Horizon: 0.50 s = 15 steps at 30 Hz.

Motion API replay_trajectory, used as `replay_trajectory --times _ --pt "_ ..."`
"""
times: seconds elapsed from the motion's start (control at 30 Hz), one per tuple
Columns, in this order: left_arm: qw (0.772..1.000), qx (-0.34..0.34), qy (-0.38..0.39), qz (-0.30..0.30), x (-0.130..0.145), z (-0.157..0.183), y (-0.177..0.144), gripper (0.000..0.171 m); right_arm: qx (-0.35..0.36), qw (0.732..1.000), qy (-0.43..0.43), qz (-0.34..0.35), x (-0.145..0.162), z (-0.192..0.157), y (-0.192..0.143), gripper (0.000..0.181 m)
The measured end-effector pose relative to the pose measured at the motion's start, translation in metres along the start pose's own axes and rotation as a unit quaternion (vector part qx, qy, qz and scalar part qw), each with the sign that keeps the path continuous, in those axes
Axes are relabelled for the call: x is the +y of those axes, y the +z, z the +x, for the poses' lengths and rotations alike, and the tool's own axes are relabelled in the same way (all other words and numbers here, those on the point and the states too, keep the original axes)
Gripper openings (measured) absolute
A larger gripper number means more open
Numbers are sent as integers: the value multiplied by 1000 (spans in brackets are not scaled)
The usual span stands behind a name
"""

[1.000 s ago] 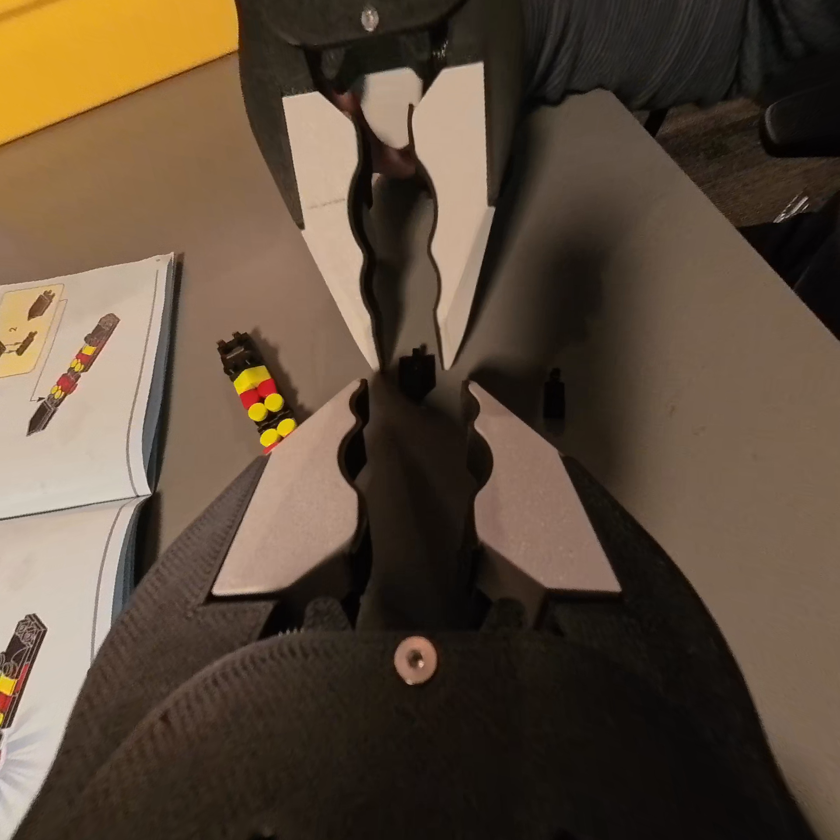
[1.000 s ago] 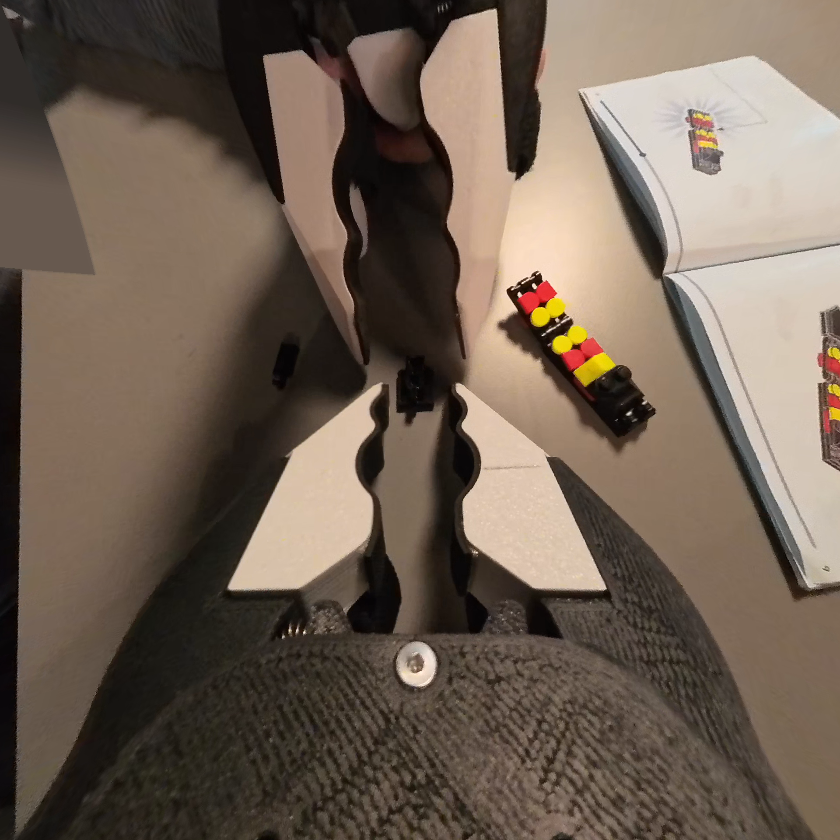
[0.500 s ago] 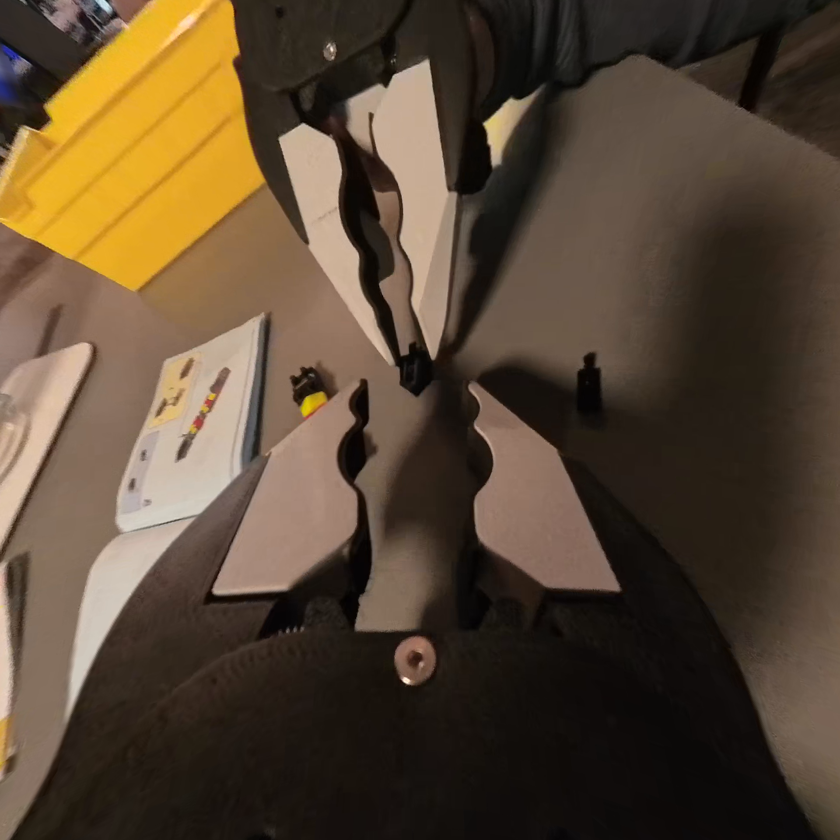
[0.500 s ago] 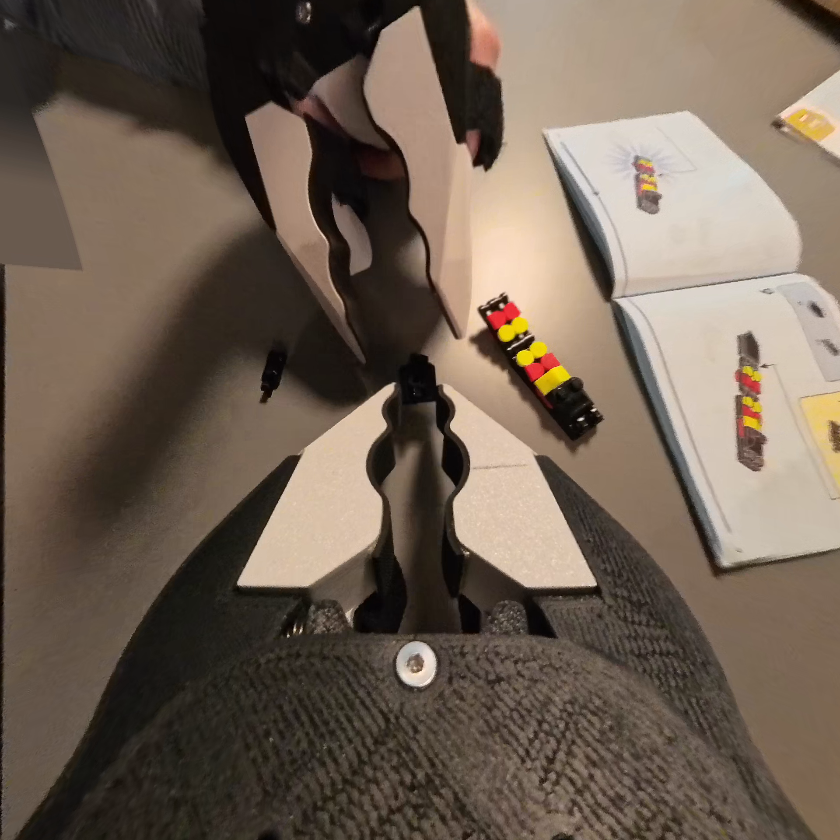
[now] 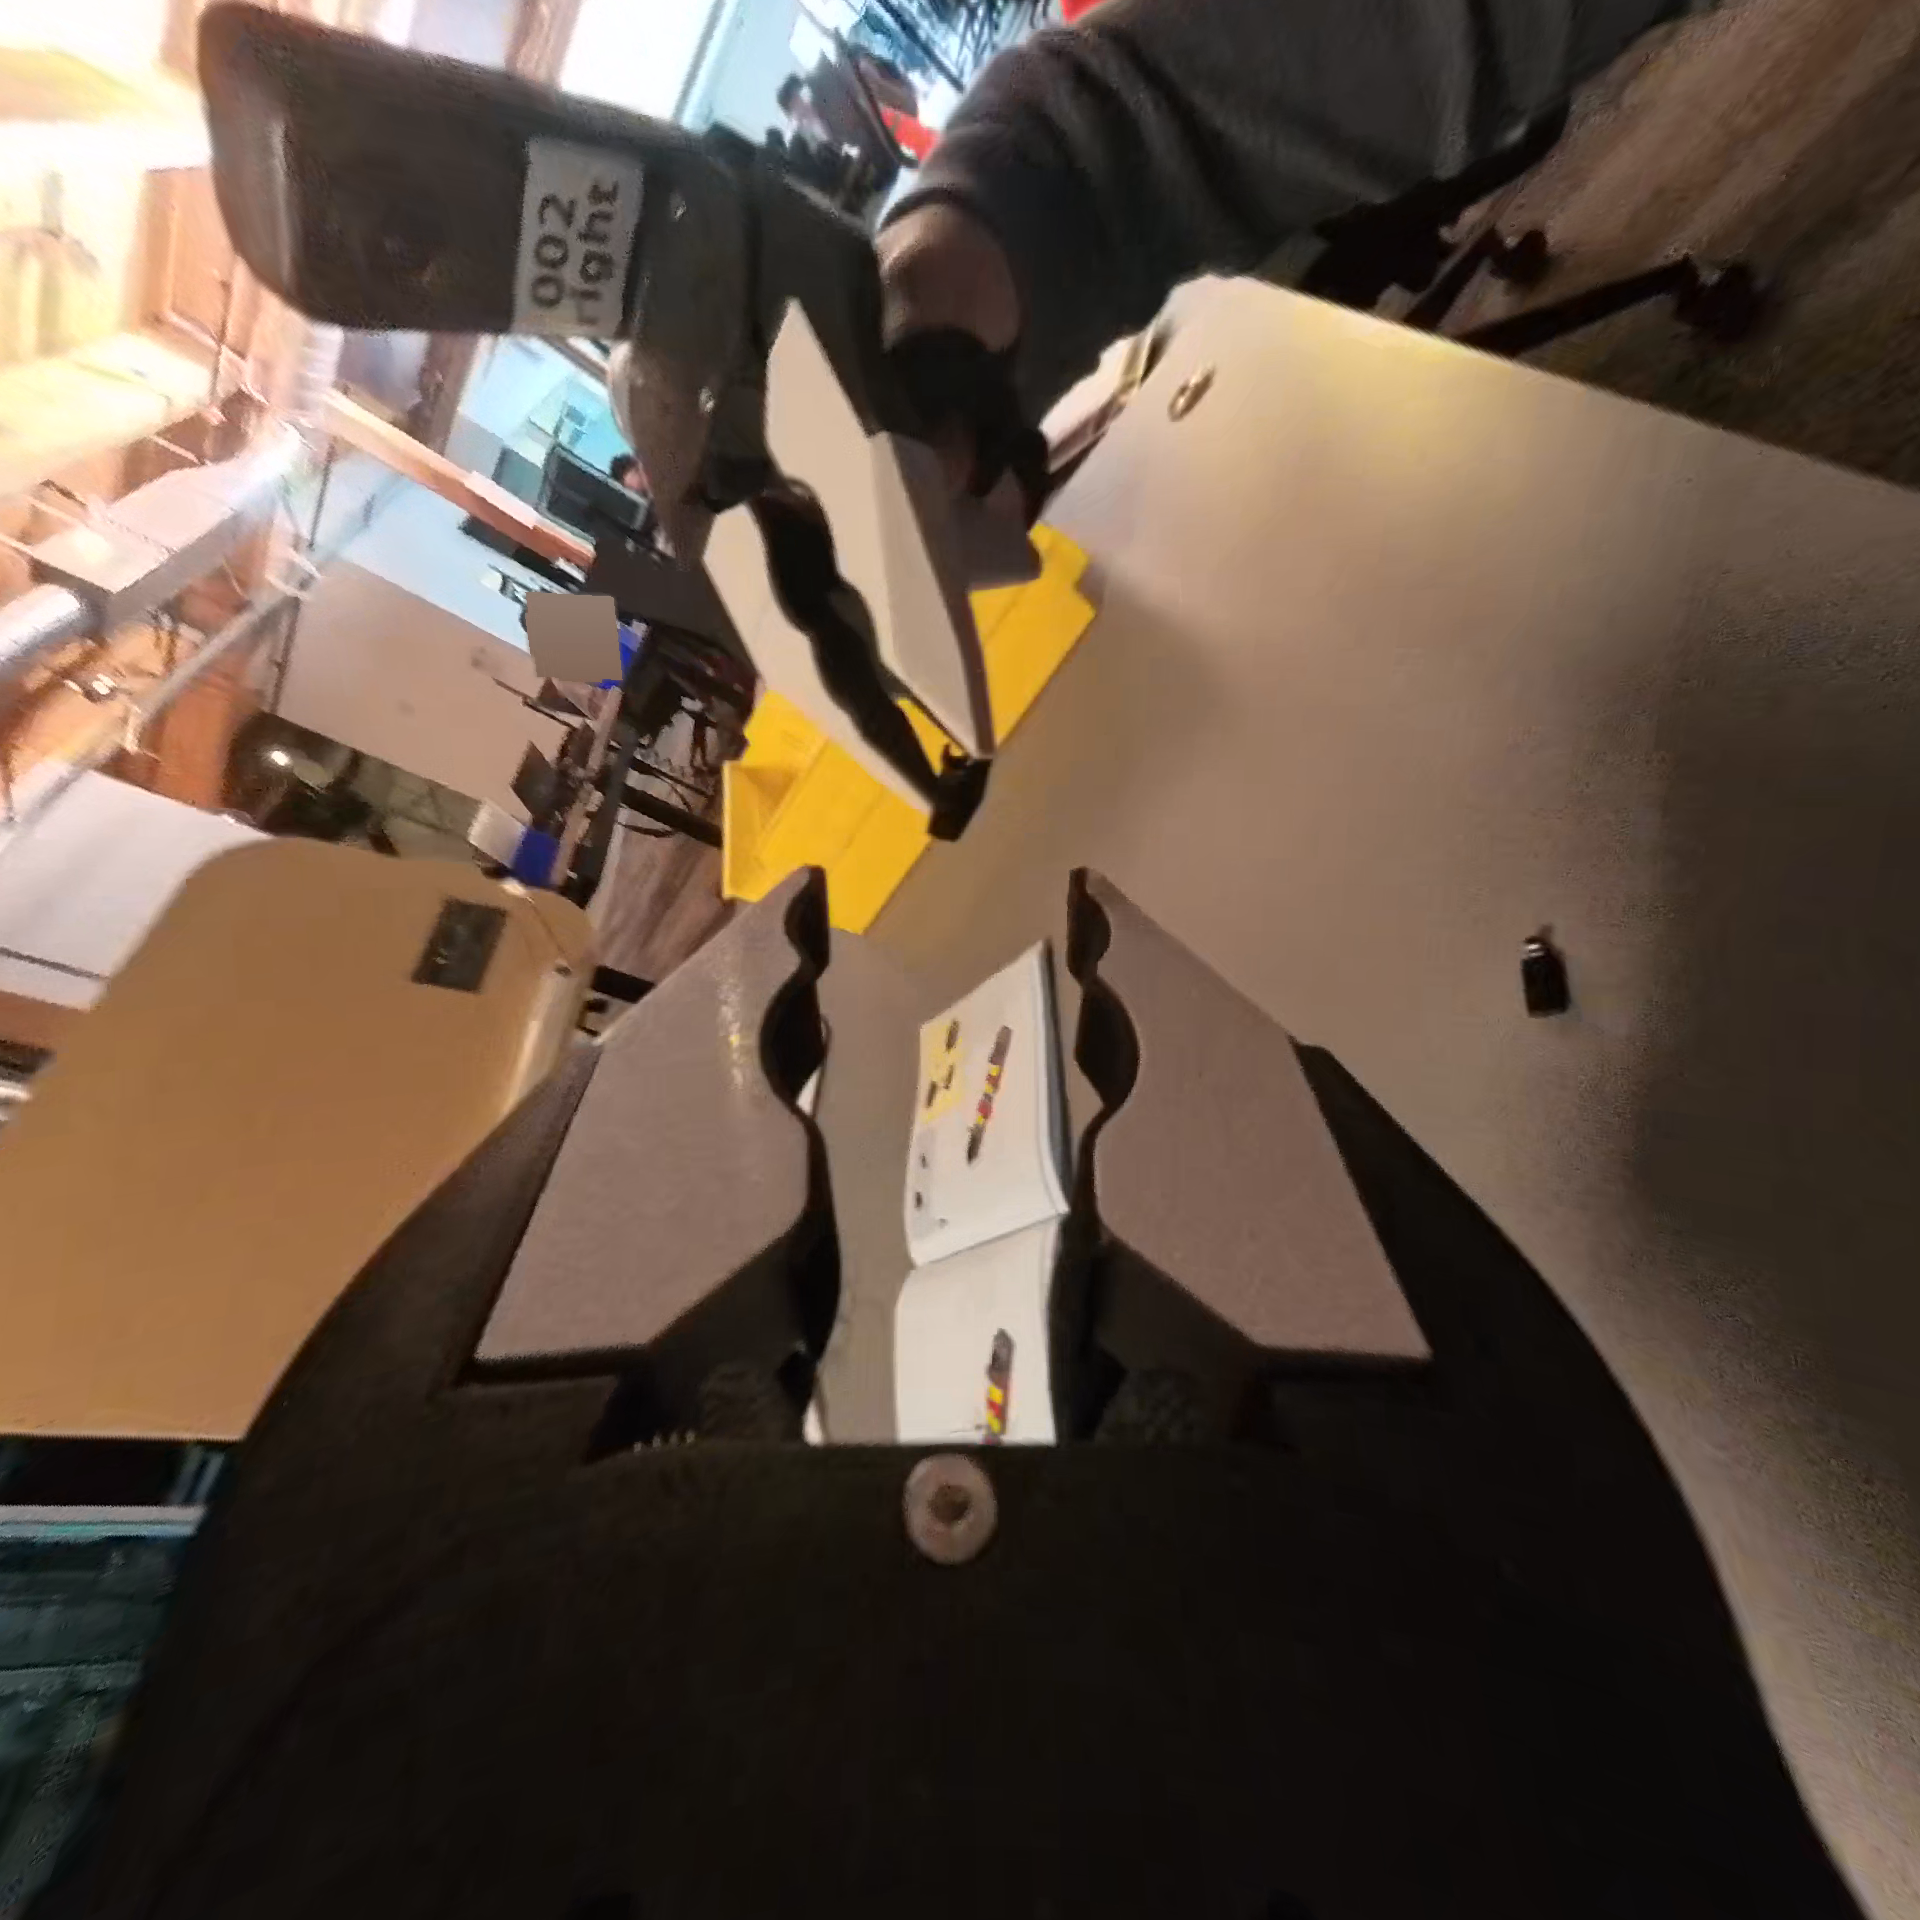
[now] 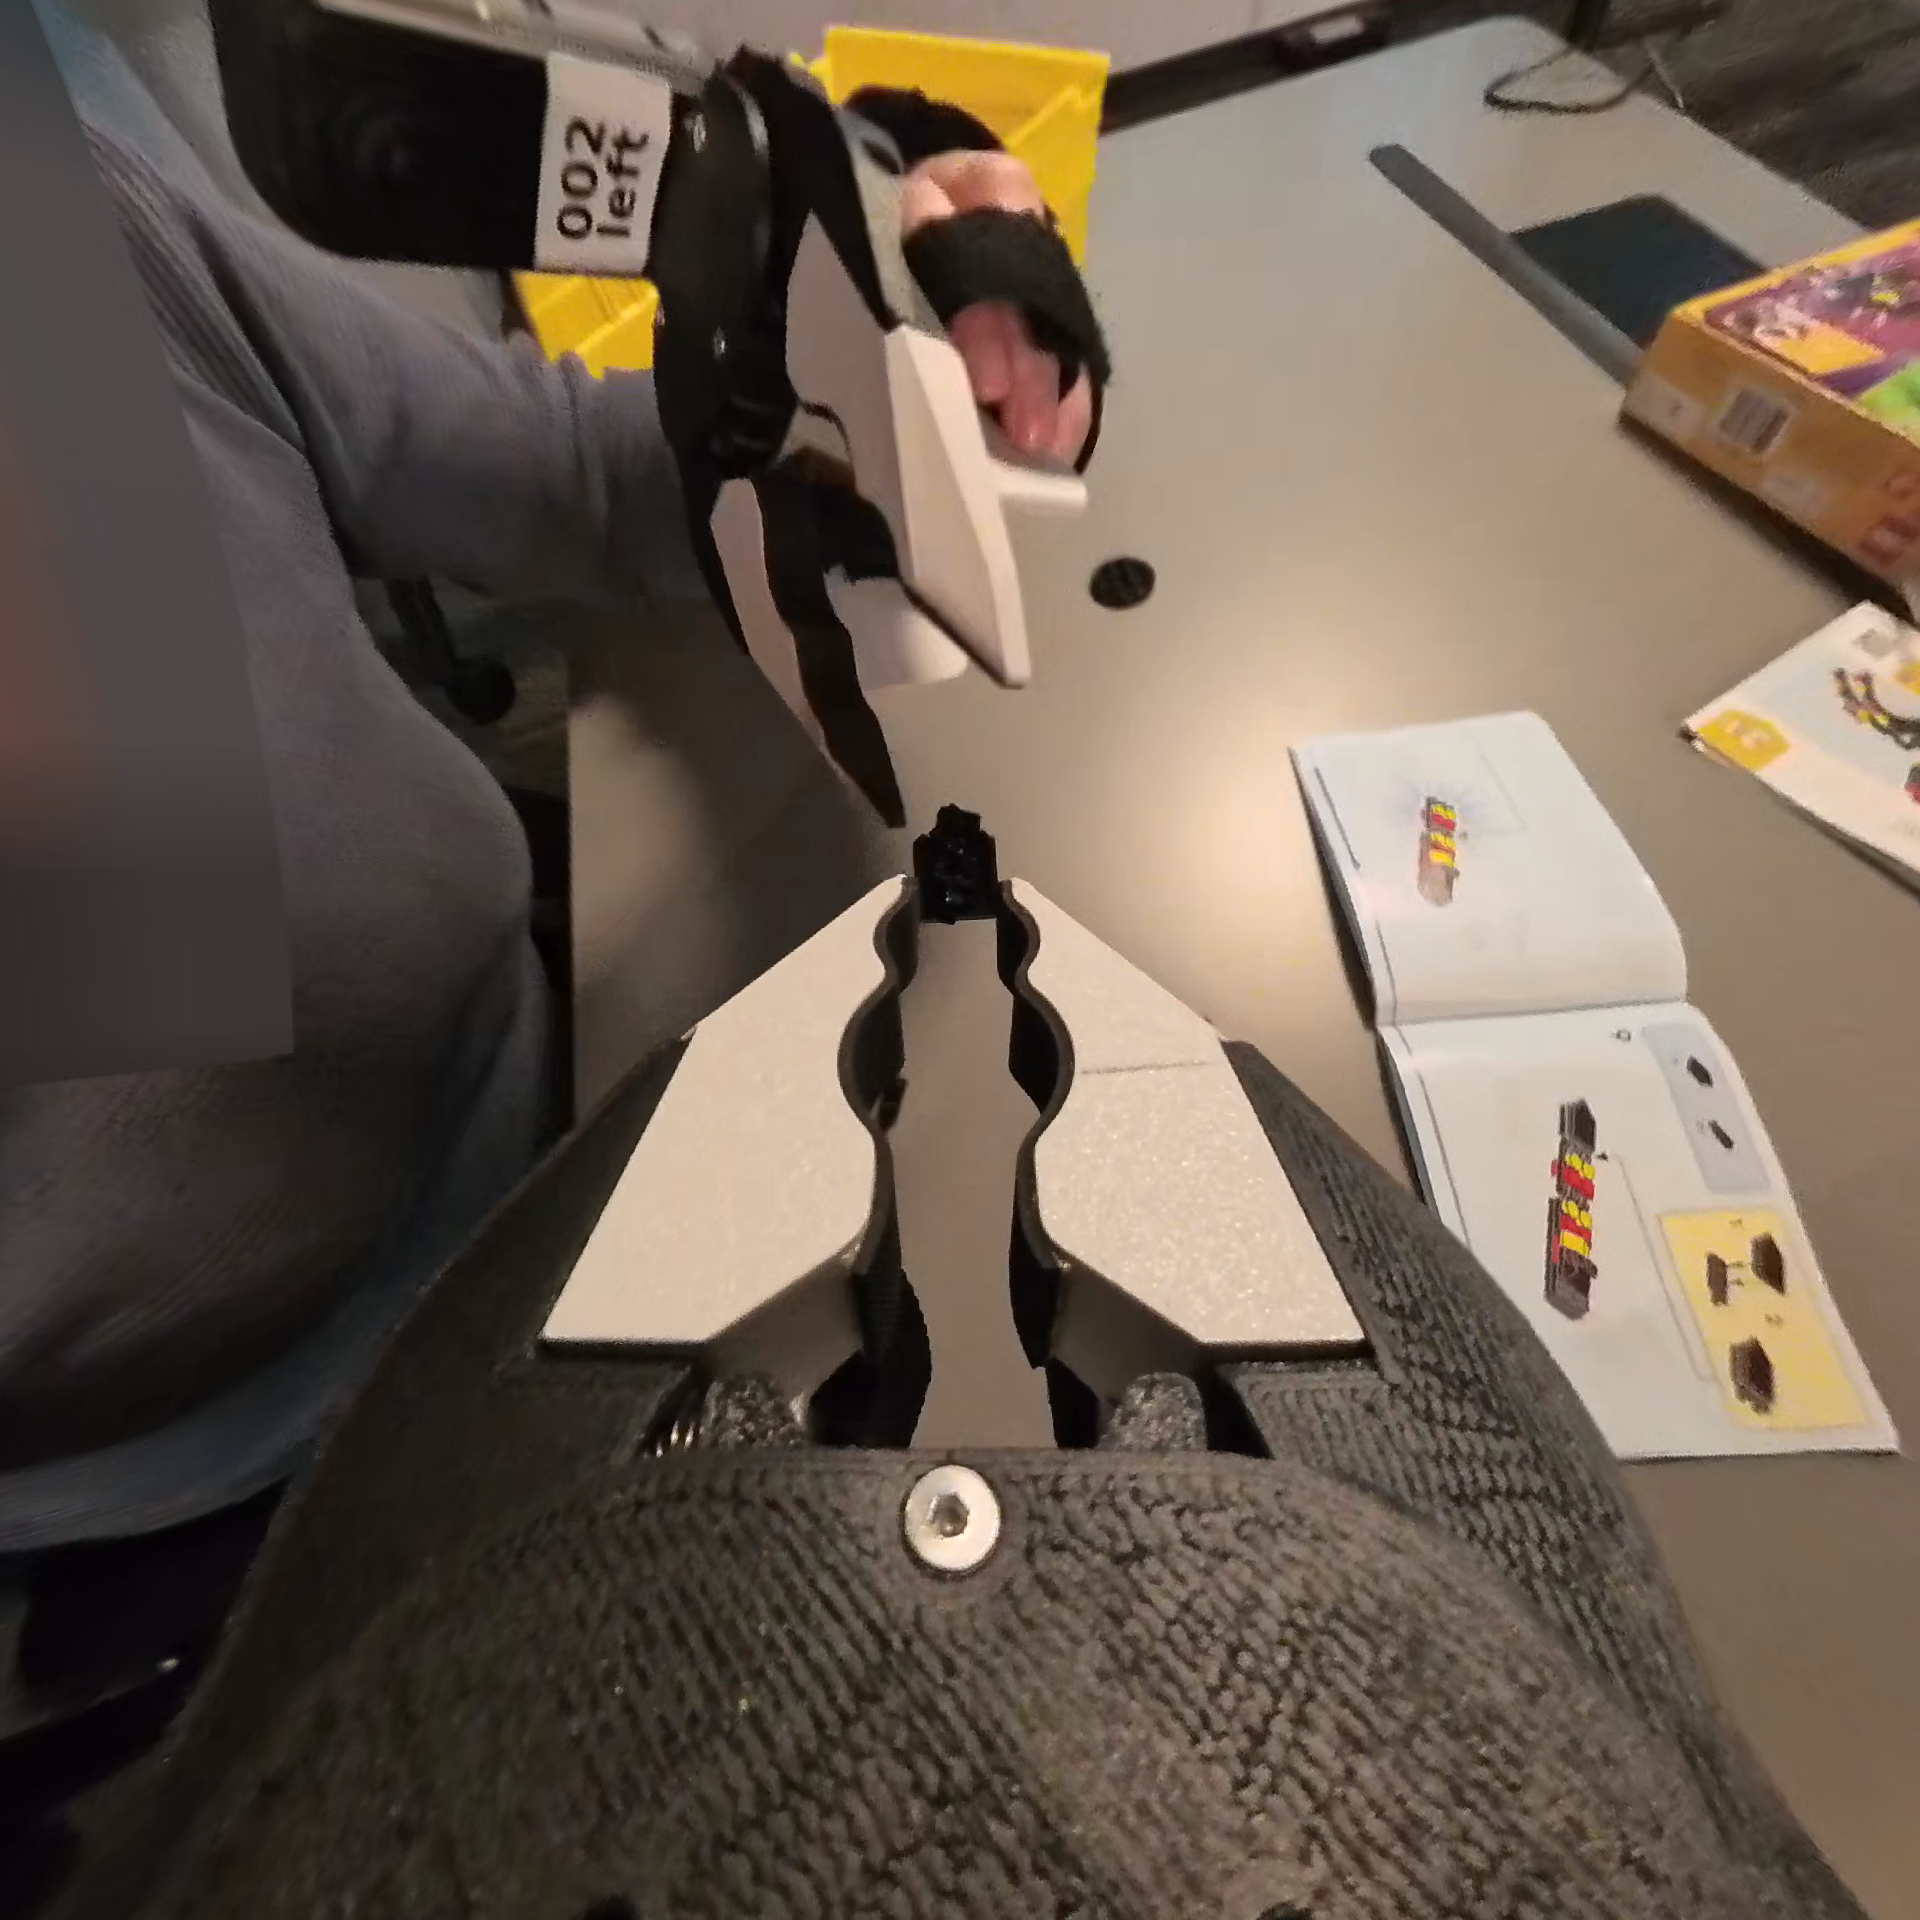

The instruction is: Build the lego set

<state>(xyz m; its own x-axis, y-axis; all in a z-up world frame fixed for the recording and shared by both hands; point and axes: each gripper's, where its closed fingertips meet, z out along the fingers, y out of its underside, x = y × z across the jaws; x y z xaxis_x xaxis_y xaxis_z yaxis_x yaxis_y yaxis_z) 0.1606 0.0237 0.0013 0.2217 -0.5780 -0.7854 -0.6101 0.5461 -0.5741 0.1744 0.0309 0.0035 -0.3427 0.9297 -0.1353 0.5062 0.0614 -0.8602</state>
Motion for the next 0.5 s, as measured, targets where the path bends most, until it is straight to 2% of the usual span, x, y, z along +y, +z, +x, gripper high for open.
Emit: replay_trajectory --times 0.17,0.5 --pt "997 -29 71 9 -31 -4 -15 38 1 1000 -16 -13 -30 -25 -5 13" --pt "983 -77 164 12 -56 -5 -27 30 14 997 -42 -56 -45 -54 5 13"
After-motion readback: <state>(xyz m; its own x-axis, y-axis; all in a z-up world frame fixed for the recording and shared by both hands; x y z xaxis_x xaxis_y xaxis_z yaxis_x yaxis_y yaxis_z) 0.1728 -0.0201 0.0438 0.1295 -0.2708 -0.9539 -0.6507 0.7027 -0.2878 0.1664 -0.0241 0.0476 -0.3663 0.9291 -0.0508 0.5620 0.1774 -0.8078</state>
